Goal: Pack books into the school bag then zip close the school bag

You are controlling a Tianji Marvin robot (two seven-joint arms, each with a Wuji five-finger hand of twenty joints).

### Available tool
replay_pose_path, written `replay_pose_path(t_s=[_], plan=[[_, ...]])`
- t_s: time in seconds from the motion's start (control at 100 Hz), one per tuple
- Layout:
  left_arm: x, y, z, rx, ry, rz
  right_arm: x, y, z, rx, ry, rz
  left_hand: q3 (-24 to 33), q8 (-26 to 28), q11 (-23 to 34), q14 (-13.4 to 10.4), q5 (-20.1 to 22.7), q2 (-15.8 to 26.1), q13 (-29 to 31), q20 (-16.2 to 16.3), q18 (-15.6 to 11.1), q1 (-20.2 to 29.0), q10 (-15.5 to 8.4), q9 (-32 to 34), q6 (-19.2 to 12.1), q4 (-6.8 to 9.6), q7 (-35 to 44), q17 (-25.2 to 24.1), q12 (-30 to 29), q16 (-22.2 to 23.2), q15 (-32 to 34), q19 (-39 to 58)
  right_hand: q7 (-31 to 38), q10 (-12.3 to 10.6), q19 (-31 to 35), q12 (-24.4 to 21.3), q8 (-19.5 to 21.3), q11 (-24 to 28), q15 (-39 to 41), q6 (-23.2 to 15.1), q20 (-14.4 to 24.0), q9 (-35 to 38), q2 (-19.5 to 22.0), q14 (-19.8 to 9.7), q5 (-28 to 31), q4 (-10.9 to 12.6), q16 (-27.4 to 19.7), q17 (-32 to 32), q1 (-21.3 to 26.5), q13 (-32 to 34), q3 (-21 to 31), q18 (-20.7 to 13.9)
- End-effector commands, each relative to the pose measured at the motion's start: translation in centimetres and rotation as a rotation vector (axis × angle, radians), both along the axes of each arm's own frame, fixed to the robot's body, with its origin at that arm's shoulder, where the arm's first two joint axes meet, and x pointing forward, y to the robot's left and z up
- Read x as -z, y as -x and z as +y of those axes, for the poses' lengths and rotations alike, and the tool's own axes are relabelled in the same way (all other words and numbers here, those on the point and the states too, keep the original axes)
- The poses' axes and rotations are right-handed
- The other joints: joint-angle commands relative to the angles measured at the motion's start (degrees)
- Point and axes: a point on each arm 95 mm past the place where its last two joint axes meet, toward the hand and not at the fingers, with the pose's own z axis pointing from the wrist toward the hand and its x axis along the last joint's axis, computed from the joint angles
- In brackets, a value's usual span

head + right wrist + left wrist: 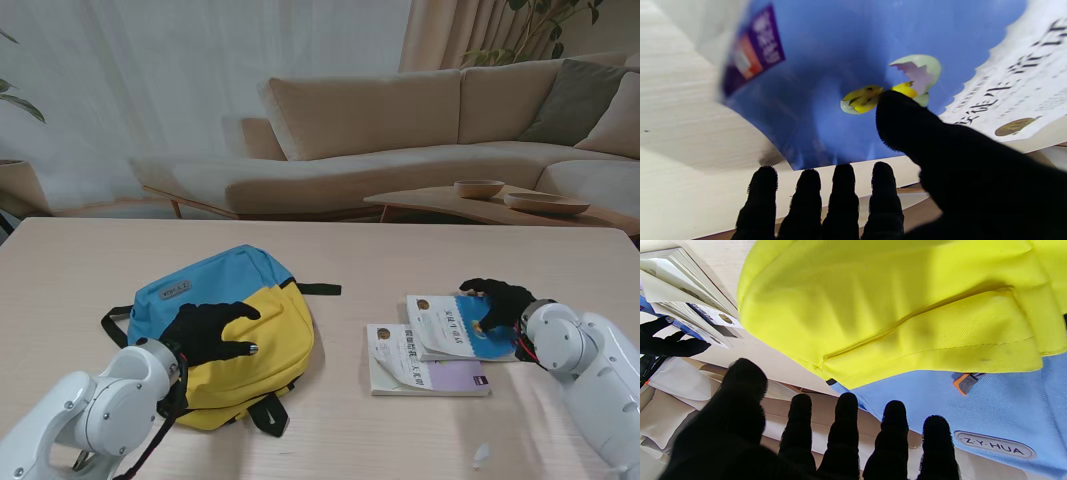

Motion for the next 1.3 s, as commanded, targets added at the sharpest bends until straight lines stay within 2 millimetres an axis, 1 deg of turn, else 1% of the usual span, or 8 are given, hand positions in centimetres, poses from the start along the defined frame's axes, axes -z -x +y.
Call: replay_pose_path(t_s=[0.0,0.25,0.43,0.53,0.68,1.01,1.16,1.29], plan=[[-0.1,0.3,-0.3,0.008,0.003,0.016,1.7,0.8,0.1,-0.004,0.007,0.041,-1.0,-1.2,1.0,-0.4,-1.6,1.8,0.6,1.4,-0.5,0.6,-0.7,-0.6,-1.2,2.33,0.5,-0.2,-0.3,-0.1,-0.6,-2.4,-0.2,-1.5,0.7,3.4,2.0,6.8,2.2,0.7,-0.4,-0.6,-2.5,-1.4,-2.0,1.3,1.0,0.9,4.5,0.2,2.2,0.1],[-0.1,0.5,-0.2,0.005,-0.003,0.014,2.6,0.7,0.3,-0.007,0.015,0.014,-0.9,-1.3,1.1,-0.4,-1.6,1.8,0.6,1.7,-0.5,0.5,-0.8,-0.6,-1.2,2.34,0.5,-0.2,-0.3,-0.1,-0.4,-1.8,6.0,0.4,4.2,10.0,2.4,23.0,11.7,1.5,2.0,11.6,-6.3,-0.2,9.2,0.6,6.1,3.2,7.5,6.1,5.1,2.0],[-0.2,0.6,-0.2,0.001,-0.003,0.009,2.9,0.6,0.5,-0.017,0.026,0.011,-0.9,-1.3,1.1,-0.4,-1.6,1.7,0.6,1.6,-0.6,0.5,-0.8,-0.6,-1.2,2.33,0.5,-0.4,-0.3,-0.2,-0.4,-1.6,10.0,1.0,5.1,19.3,3.3,33.6,19.7,1.9,2.9,17.5,-6.9,0.1,16.3,0.4,10.3,4.5,9.1,10.3,6.1,3.0],[-0.3,0.7,-0.1,0.0,-0.004,0.004,2.9,0.5,0.6,-0.022,0.036,0.005,-0.8,-1.3,1.1,-0.5,-1.6,1.7,0.6,1.6,-0.6,0.5,-0.8,-0.6,-1.2,2.34,0.6,-0.5,-0.3,-0.2,-0.4,-1.6,10.6,1.2,5.6,25.6,4.4,39.6,26.7,1.8,3.3,20.0,-8.6,0.4,18.5,-6.4,13.8,5.1,12.0,12.2,5.6,3.4],[-0.4,0.8,-0.1,-0.001,-0.005,-0.001,2.9,0.5,0.8,-0.021,0.041,-0.011,-0.7,-1.3,1.2,-0.5,-1.6,1.6,0.5,1.5,-0.5,0.4,-0.8,-0.5,-1.2,2.33,0.6,-0.5,-0.2,-0.3,-0.5,-1.6,11.1,0.0,7.2,32.3,5.1,47.0,38.4,1.8,4.3,24.4,-9.3,0.9,21.1,-7.9,19.4,6.6,14.5,15.8,5.1,5.0],[-0.6,0.9,0.0,-0.002,-0.003,-0.01,2.8,0.4,1.2,0.01,0.024,-0.071,-0.5,-1.4,1.3,-0.5,-1.6,1.5,0.6,1.2,-0.6,0.3,-0.8,-0.4,-1.2,2.32,0.6,-0.6,0.0,-0.4,-0.5,-1.7,12.6,2.4,10.0,35.3,5.5,49.0,46.9,4.5,5.5,33.3,-8.1,7.7,33.8,-6.8,18.3,12.0,13.6,25.2,6.4,12.3],[-0.6,1.0,0.0,0.0,-0.007,-0.012,2.5,0.4,1.3,0.029,0.006,-0.111,-0.5,-1.4,1.3,-0.6,-1.5,1.5,0.5,1.1,-0.6,0.3,-0.8,-0.3,-1.3,2.31,0.6,-0.6,-0.1,-0.4,-0.5,-1.7,20.3,2.9,11.9,37.5,5.5,47.6,48.9,-2.6,6.3,36.3,-7.8,9.1,43.8,-5.7,16.7,15.1,12.6,28.9,7.2,15.7],[-0.7,1.0,0.1,-0.001,-0.006,-0.013,2.1,0.5,1.4,0.037,-0.002,-0.136,-0.5,-1.4,1.3,-0.6,-1.4,1.5,0.6,1.1,-0.6,0.2,-0.8,-0.3,-1.3,2.28,0.5,-0.6,-0.1,-0.4,-0.5,-1.7,27.7,1.6,13.2,38.8,13.8,47.8,49.6,-10.5,6.9,37.2,-7.9,9.0,50.7,-5.4,16.3,16.5,11.1,30.2,8.5,16.8]])
